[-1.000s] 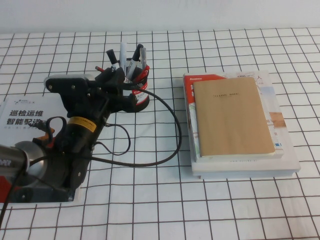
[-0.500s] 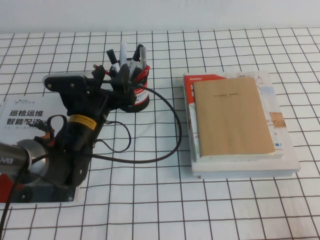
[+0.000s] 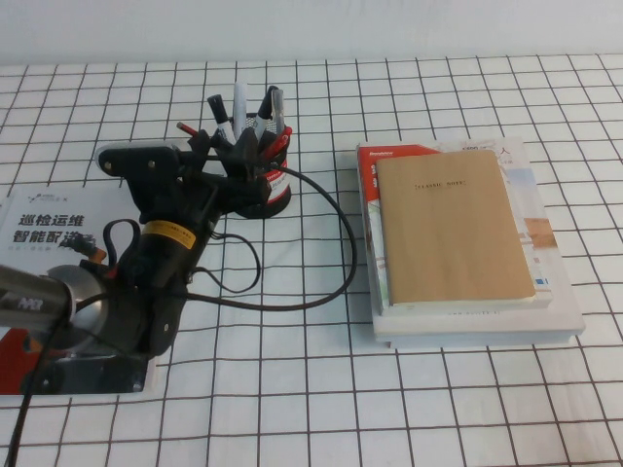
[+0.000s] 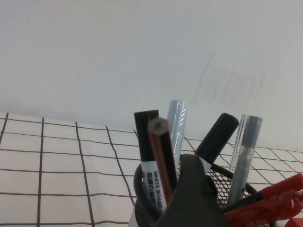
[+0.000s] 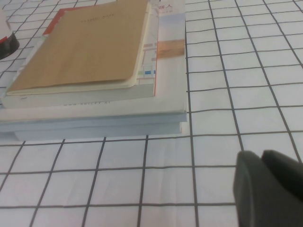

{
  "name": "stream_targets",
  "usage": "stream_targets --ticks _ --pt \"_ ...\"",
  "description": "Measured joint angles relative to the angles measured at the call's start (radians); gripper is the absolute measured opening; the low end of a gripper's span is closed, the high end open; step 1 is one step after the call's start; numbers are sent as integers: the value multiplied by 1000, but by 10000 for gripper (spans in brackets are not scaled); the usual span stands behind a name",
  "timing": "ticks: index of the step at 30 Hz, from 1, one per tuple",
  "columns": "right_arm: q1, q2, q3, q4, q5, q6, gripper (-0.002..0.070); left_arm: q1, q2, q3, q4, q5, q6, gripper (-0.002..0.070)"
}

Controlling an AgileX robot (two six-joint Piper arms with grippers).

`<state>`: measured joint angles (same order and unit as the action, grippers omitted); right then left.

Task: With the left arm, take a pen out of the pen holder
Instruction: Pick up the pen from the pen holder

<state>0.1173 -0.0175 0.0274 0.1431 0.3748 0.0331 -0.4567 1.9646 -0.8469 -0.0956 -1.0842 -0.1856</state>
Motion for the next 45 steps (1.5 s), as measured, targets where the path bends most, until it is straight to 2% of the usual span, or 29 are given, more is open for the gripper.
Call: stream_targets --ticks 11,21,45 --pt "0 0 0 0 0 0 -15 0 5 1 -1 -32 0 436" --pt "0 0 0 0 0 0 -15 0 -13 1 -89 -52 0 433" --pt "0 0 0 0 0 0 -15 -10 -15 1 -129 46 -57 433"
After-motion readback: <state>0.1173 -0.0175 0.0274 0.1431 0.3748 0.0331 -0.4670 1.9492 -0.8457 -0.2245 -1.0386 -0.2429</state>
